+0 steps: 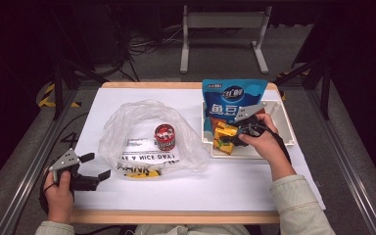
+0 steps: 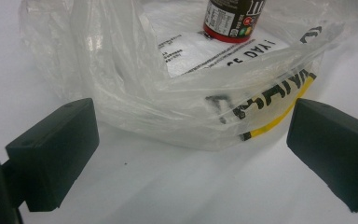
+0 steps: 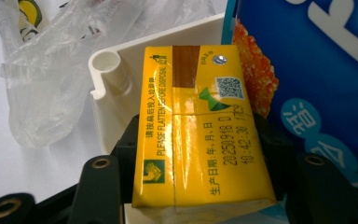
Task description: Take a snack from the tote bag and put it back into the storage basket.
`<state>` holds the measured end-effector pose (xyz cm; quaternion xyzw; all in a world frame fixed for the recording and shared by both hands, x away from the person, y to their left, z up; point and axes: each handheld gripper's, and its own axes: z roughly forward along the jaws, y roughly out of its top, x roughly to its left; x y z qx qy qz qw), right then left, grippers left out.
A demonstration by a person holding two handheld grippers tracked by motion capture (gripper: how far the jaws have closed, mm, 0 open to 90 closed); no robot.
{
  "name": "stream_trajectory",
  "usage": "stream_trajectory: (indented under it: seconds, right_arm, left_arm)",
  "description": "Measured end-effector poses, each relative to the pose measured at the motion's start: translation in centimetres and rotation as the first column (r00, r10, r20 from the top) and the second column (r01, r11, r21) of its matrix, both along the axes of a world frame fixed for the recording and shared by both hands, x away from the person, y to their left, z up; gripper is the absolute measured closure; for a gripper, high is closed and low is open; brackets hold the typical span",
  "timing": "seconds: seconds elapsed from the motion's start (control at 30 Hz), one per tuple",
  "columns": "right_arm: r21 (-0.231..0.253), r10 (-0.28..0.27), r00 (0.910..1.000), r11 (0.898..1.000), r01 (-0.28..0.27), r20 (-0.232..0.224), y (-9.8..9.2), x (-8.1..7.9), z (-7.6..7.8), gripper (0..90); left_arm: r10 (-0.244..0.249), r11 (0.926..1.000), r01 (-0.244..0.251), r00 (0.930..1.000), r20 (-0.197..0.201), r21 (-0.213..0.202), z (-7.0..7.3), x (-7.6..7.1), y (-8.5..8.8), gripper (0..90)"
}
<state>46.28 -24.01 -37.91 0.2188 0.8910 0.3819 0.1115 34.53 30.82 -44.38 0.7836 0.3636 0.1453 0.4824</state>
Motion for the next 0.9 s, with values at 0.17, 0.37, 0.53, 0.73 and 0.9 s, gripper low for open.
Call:
stream_trajectory:
  seconds: [0.17,0.37,0.53,0.73,0.9]
  right_arm:
    - [0.050,-0.023,0.9996,0.999,0.022,0.016,-0.2,-0.3,0.1,42.8]
    - [0.060,-0.026,0.9980,0.998,0.022,0.057,-0.1,-0.9,0.9,40.4]
    - [0.089,-0.035,0.9945,0.996,0.026,0.099,-0.3,-1.7,2.0,38.6]
    - [0.109,-0.032,0.9897,0.994,0.017,0.140,-0.5,-2.6,3.1,38.4]
    - [0.121,-0.041,0.9836,0.992,0.020,0.175,-0.5,-3.6,3.6,37.8]
  left_arm:
    - [0.002,1.0000,-0.002,1.0000,-0.001,0.000,0.0,0.0,0.0,2.7]
    - [0.001,1.0000,-0.001,1.0000,0.002,-0.004,-0.1,0.0,0.0,2.7]
    - [0.003,1.0000,-0.003,1.0000,0.001,-0.004,-0.1,0.0,0.0,2.7]
    - [0.002,1.0000,-0.002,1.0000,-0.001,0.000,0.0,0.0,0.0,2.7]
    - [0.004,1.0000,-0.004,1.0000,0.003,-0.001,0.0,0.0,0.0,2.7]
